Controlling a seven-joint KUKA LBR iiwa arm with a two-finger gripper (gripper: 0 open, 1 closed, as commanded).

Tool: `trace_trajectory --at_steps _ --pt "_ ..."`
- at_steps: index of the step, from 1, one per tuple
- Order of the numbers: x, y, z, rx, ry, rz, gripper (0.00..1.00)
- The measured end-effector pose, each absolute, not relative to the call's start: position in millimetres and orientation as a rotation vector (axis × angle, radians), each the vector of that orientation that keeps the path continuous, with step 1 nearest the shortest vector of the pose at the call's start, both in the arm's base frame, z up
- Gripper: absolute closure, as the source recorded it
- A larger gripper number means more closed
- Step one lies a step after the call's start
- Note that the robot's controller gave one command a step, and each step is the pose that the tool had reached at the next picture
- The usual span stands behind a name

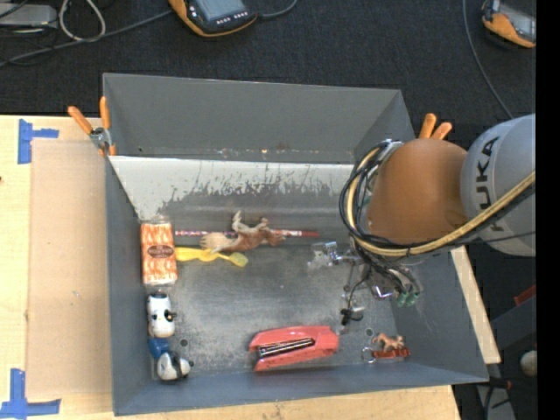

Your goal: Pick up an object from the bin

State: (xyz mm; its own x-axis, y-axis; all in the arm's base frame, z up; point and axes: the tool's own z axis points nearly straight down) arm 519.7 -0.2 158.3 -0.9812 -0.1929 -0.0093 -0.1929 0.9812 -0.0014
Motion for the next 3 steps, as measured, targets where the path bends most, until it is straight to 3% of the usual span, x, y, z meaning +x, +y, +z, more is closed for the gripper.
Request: trace_trajectory --at_steps 1,2,3 --pt "488.7 28 117 -0.142 3.147 0.003 0.0" --pt "483.8 32 70 -0.425 3.089 -0.002 0.0" --pt "474.7 31 71 -0.125 3.133 0.004 1.0"
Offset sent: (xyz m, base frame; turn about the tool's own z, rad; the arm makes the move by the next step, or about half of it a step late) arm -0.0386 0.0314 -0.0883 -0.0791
